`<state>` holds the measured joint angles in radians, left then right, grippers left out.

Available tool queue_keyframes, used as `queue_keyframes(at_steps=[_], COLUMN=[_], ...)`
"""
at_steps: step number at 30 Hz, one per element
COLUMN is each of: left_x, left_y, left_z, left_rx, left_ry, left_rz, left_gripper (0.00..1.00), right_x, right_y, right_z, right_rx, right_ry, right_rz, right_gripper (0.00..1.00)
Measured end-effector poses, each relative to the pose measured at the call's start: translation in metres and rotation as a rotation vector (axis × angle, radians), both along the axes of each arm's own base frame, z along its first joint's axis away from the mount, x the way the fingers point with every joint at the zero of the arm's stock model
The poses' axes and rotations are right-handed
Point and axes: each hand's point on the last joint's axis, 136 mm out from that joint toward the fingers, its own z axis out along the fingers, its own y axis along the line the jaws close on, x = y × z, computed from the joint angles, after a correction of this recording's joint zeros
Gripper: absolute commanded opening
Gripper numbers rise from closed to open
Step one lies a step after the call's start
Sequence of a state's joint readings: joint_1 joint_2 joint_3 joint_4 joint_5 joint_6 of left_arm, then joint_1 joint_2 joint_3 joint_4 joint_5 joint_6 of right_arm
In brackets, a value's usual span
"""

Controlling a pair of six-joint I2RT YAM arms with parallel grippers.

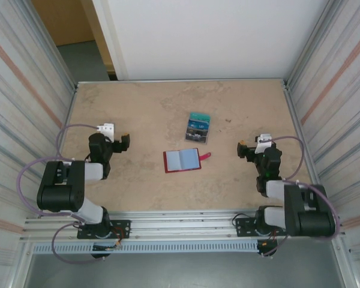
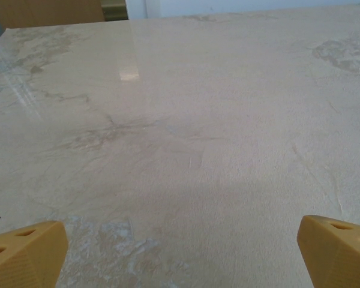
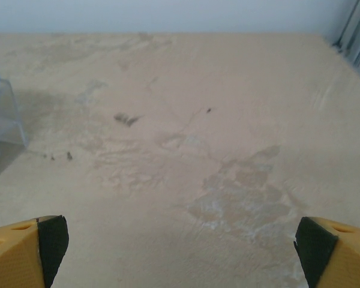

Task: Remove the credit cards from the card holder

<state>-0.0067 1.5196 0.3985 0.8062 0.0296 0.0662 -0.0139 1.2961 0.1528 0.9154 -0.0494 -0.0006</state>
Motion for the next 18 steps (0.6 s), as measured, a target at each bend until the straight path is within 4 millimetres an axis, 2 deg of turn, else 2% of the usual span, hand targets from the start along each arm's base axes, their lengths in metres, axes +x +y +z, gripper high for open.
queue_keyframes(at_steps=[5, 8, 11, 13, 16, 18], left_x=[0.000, -0.001, -0.001, -0.002, -0.002, -0.002], left_y=[-0.003, -0.002, -0.002, -0.002, -0.002, -0.002], left_z=[-0.001, -0.002, -0.003, -0.004, -0.005, -0.005], left_rx=[0.002, 0.003, 0.003, 0.004, 0.004, 0.004], left_ry=[0.004, 0.008, 0.014, 0.018, 0.021, 0.022], left_rz=[-0.004, -0.004, -0.001, -0.002, -0.001, -0.001], left_gripper=[0.99, 0.99, 0.99, 0.99, 0.99, 0.99], right_x=[0.009, 0.010, 0.021, 0.043, 0.066, 0.067], right_y=[0.001, -0.003, -0.015, -0.021, -0.016, -0.018], right_z=[-0.025, -0.031, -0.024, -0.015, 0.010, 0.009], right_rx=[0.028, 0.048, 0.077, 0.078, 0.069, 0.066], right_ry=[0.035, 0.041, 0.037, 0.051, 0.002, 0.009], right_rz=[0.014, 0.010, -0.030, -0.065, -0.061, -0.070], right_gripper=[0.99, 0.99, 0.99, 0.99, 0.99, 0.99])
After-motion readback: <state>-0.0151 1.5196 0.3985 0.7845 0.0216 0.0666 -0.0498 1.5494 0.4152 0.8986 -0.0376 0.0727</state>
